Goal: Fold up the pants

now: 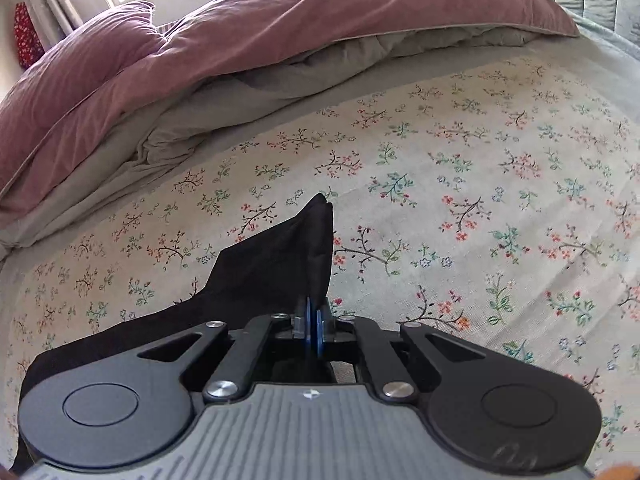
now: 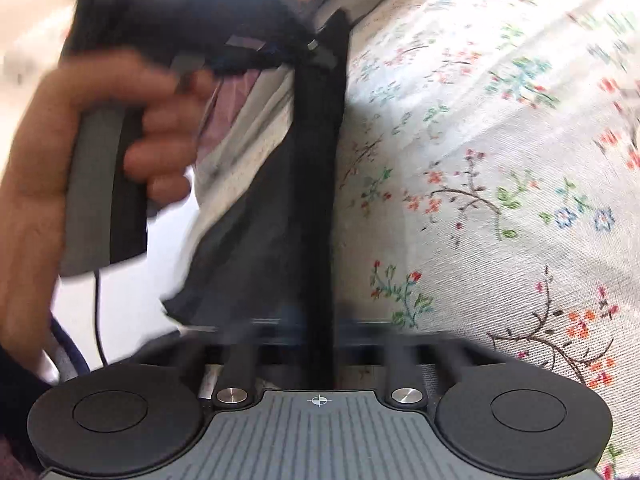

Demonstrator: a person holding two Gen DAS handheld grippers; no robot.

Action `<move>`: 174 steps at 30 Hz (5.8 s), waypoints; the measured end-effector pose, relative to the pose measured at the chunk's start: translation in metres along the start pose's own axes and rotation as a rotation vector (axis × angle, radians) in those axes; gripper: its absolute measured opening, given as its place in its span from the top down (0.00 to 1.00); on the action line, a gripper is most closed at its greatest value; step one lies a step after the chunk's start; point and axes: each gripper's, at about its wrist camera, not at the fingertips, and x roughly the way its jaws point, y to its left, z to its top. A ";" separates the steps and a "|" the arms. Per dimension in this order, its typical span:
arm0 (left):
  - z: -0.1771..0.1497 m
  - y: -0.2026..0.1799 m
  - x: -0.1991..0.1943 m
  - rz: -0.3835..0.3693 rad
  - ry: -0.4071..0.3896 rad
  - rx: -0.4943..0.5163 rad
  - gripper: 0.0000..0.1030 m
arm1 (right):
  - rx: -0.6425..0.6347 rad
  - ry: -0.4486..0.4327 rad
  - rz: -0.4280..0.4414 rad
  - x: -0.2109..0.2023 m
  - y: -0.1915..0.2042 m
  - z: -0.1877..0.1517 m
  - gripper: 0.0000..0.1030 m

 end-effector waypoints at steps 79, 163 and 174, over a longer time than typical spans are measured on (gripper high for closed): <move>-0.028 -0.003 -0.061 -0.548 -0.144 -0.610 0.33 | -0.439 -0.380 -0.284 -0.225 0.007 0.008 0.97; -0.202 0.139 -0.053 -0.748 -0.139 -0.869 0.21 | -0.804 -0.185 -0.483 -0.033 0.112 -0.026 0.70; -0.215 0.141 -0.025 -0.692 -0.004 -0.953 0.21 | -0.926 -0.014 -0.486 0.016 0.106 -0.043 0.56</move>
